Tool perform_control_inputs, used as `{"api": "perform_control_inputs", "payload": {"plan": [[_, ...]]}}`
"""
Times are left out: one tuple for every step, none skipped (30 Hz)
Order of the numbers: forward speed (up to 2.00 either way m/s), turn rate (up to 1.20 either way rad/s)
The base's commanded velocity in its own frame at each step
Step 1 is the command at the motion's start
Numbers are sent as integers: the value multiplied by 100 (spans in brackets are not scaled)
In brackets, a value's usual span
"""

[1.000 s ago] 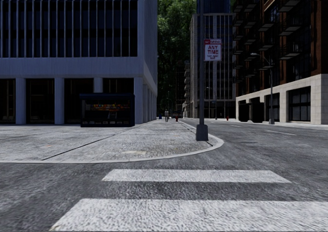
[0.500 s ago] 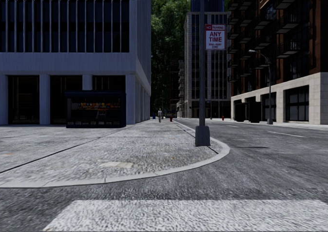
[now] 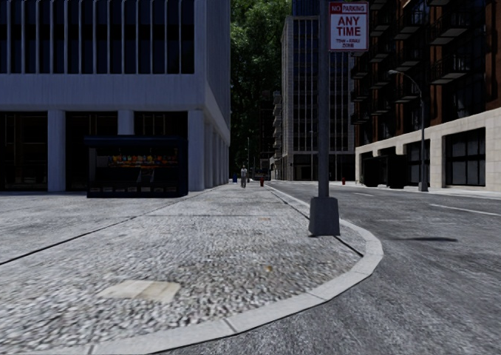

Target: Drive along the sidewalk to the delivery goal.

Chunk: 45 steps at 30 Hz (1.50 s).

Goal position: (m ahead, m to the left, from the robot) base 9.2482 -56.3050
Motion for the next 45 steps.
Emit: {"api": "perform_control_inputs", "payload": {"plan": [[200, 0], [200, 0], [200, 0], [200, 0], [200, 0], [200, 0], [200, 0], [200, 0], [200, 0], [200, 0], [200, 0], [196, 0], [196, 0], [181, 0], [168, 0], [153, 0], [153, 0], [144, 0], [142, 0], [142, 0], [142, 0], [141, 0], [141, 0], [141, 0], [141, 0], [141, 0], [141, 0], [141, 0], [141, 0], [141, 0], [141, 0], [141, 0], [141, 0], [142, 0], [143, 0], [144, 0], [144, 0], [144, 0], [145, 0], [145, 0], [145, 0], [146, 0], [146, 0], [146, 0], [146, 0]]}}
